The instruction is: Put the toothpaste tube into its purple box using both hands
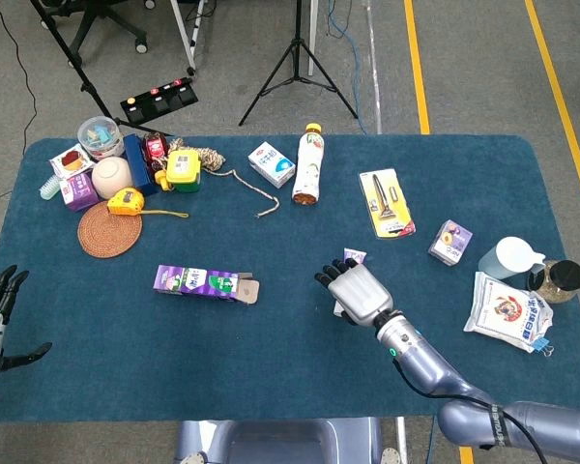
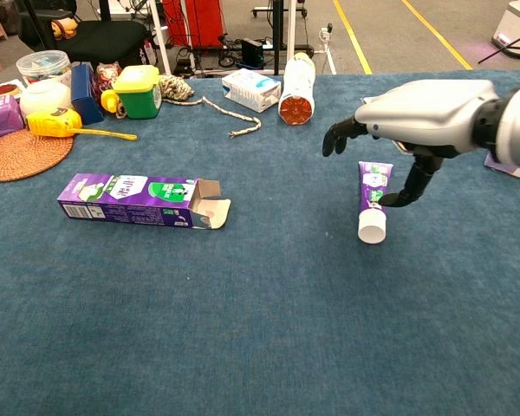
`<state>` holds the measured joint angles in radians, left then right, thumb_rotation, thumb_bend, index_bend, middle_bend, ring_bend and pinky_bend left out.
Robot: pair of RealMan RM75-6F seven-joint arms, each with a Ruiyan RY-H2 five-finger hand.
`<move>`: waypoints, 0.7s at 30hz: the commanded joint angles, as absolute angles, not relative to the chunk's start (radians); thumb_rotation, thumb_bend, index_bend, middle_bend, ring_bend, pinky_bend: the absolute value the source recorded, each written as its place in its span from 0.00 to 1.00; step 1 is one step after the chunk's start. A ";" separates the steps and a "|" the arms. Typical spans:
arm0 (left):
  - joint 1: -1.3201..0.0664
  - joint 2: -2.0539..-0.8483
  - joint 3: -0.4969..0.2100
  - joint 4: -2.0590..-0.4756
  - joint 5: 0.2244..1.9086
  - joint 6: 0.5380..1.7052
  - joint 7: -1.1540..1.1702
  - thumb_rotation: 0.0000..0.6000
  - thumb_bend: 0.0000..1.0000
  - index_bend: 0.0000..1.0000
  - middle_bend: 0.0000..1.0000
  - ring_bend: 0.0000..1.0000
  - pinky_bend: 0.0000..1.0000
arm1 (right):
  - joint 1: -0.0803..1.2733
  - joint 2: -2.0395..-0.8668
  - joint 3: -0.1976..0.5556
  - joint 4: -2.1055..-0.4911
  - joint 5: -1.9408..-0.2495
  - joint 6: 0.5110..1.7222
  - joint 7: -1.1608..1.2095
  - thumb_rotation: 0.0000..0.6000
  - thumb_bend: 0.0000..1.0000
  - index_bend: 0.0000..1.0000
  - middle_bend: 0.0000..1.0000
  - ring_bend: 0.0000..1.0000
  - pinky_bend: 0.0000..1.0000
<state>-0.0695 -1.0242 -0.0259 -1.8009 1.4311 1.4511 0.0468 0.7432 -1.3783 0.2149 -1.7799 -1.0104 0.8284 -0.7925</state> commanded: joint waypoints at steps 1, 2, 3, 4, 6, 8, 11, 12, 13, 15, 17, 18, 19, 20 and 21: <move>-0.072 -1.026 -0.027 -1.800 1.425 1.445 0.051 1.00 0.05 0.00 0.00 0.00 0.21 | 0.838 -1.478 0.226 -1.720 -0.787 0.872 -0.899 1.00 0.31 0.22 0.26 0.22 0.24; -0.073 -1.027 -0.028 -1.800 1.423 1.443 0.053 1.00 0.05 0.00 0.00 0.00 0.21 | 0.845 -1.484 0.227 -1.717 -0.764 0.878 -0.902 1.00 0.32 0.24 0.27 0.24 0.24; -0.074 -1.028 -0.028 -1.800 1.421 1.440 0.055 1.00 0.05 0.00 0.00 0.00 0.21 | 0.855 -1.492 0.227 -1.712 -0.732 0.883 -0.904 1.00 0.32 0.25 0.28 0.25 0.24; -0.075 -1.029 -0.030 -1.800 1.417 1.438 0.057 1.00 0.05 0.00 0.00 0.00 0.21 | 0.867 -1.501 0.227 -1.704 -0.697 0.889 -0.903 1.00 0.32 0.25 0.29 0.26 0.25; -0.076 -1.031 -0.033 -1.799 1.412 1.437 0.058 1.00 0.05 0.00 0.00 0.00 0.21 | 0.884 -1.515 0.226 -1.690 -0.658 0.895 -0.897 1.00 0.33 0.26 0.31 0.27 0.25; -0.077 -1.032 -0.036 -1.798 1.404 1.435 0.060 1.00 0.05 0.00 0.00 0.00 0.21 | 0.901 -1.534 0.233 -1.670 -0.617 0.895 -0.879 1.00 0.33 0.27 0.31 0.27 0.26; -0.080 -1.035 -0.037 -1.798 1.398 1.430 0.067 1.00 0.05 0.00 0.00 0.00 0.21 | 0.927 -1.553 0.235 -1.646 -0.578 0.899 -0.864 1.00 0.33 0.27 0.31 0.27 0.26; -0.080 -1.035 -0.037 -1.799 1.397 1.428 0.069 1.00 0.05 0.00 0.00 0.00 0.21 | 0.935 -1.559 0.235 -1.639 -0.568 0.901 -0.860 1.00 0.33 0.27 0.31 0.28 0.26; -0.081 -1.036 -0.037 -1.799 1.396 1.427 0.072 1.00 0.05 0.00 0.00 0.00 0.21 | 0.942 -1.564 0.234 -1.631 -0.559 0.902 -0.856 1.00 0.33 0.27 0.32 0.28 0.26; -0.082 -1.038 -0.037 -1.799 1.394 1.425 0.077 1.00 0.05 0.00 0.00 0.00 0.21 | 0.962 -1.580 0.234 -1.604 -0.533 0.902 -0.856 1.00 0.33 0.27 0.32 0.28 0.26; -0.082 -1.039 -0.038 -1.800 1.390 1.424 0.080 1.00 0.05 0.00 0.00 0.00 0.21 | 0.979 -1.592 0.233 -1.583 -0.504 0.907 -0.858 1.00 0.33 0.28 0.32 0.28 0.26; -0.083 -1.039 -0.039 -1.799 1.388 1.422 0.080 1.00 0.05 0.00 0.00 0.00 0.21 | 0.989 -1.599 0.231 -1.570 -0.484 0.911 -0.861 1.00 0.33 0.28 0.32 0.28 0.26; -0.083 -1.040 -0.039 -1.799 1.385 1.422 0.082 1.00 0.05 0.00 0.00 0.00 0.21 | 0.996 -1.603 0.229 -1.560 -0.467 0.914 -0.865 1.00 0.33 0.28 0.32 0.28 0.26; -0.083 -1.039 -0.040 -1.799 1.383 1.420 0.082 1.00 0.05 0.00 0.00 0.00 0.21 | 1.006 -1.609 0.226 -1.548 -0.444 0.919 -0.870 1.00 0.33 0.28 0.32 0.28 0.26; -0.084 -1.039 -0.040 -1.800 1.381 1.419 0.082 1.00 0.05 0.00 0.00 0.00 0.21 | 1.012 -1.612 0.225 -1.541 -0.428 0.920 -0.871 1.00 0.33 0.28 0.32 0.28 0.26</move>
<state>-0.0836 -1.0393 -0.0400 -1.7995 1.3813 1.4191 0.0818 0.9927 -1.5988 0.2292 -1.5625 -0.4597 0.9121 -0.8645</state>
